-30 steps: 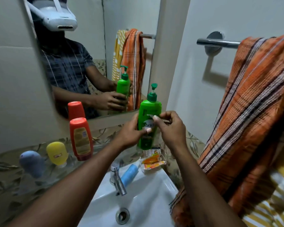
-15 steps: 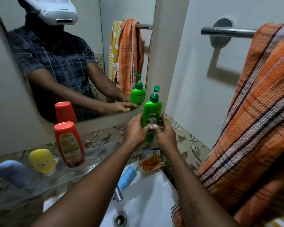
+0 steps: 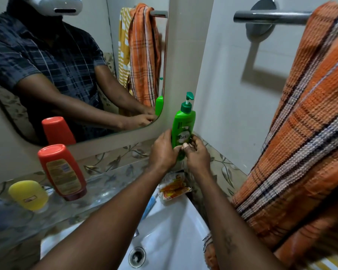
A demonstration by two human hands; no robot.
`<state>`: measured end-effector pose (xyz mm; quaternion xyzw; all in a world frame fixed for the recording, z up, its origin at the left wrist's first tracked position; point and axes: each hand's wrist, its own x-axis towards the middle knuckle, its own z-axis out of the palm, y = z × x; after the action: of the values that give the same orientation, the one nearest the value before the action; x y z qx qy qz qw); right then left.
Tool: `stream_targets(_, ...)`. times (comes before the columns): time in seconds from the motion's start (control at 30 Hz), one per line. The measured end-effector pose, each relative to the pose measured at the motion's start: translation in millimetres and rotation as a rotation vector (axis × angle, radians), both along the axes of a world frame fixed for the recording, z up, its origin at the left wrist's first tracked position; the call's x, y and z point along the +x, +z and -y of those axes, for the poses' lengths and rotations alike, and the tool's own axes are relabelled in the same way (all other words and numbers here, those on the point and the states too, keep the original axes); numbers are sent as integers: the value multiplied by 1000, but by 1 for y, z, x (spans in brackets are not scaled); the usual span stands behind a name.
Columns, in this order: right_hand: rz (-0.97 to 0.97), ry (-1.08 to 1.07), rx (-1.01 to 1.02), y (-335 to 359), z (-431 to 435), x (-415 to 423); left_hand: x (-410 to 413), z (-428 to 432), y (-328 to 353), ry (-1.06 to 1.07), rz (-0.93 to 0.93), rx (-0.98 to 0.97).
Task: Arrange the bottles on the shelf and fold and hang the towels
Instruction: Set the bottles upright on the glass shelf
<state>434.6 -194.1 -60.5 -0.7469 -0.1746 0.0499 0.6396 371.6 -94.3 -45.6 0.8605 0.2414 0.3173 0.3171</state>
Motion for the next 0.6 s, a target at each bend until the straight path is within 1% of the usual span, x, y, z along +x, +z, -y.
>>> stream_targets(0.1, -24, 38, 1, -3, 4, -2, -3, -2, -4, -12, -30, -40)
stream_targets(0.23, -22, 82, -80, -5, 9, -4, -7, -2, -8, 5, -69, -58)
stream_targets(0.3, -14, 62, -101, -6, 12, -8, -9, 0, -10, 10, -74, -75)
stream_targets(0.37, 1, -1, -133, -7, 17, -15, -13, 3, -12, 32, -77, -85)
stream_targets(0.43, 69, -101, -131, -8, 23, -29, -21, 5, -15, 64, -53, -71)
stream_targets(0.5, 181, -182, -105, -11, 29, -45, -32, 8, -20, 100, 16, -55)
stream_targets(0.6, 252, -132, -90, -23, 36, -70, -54, 13, -27, 61, 141, -49)
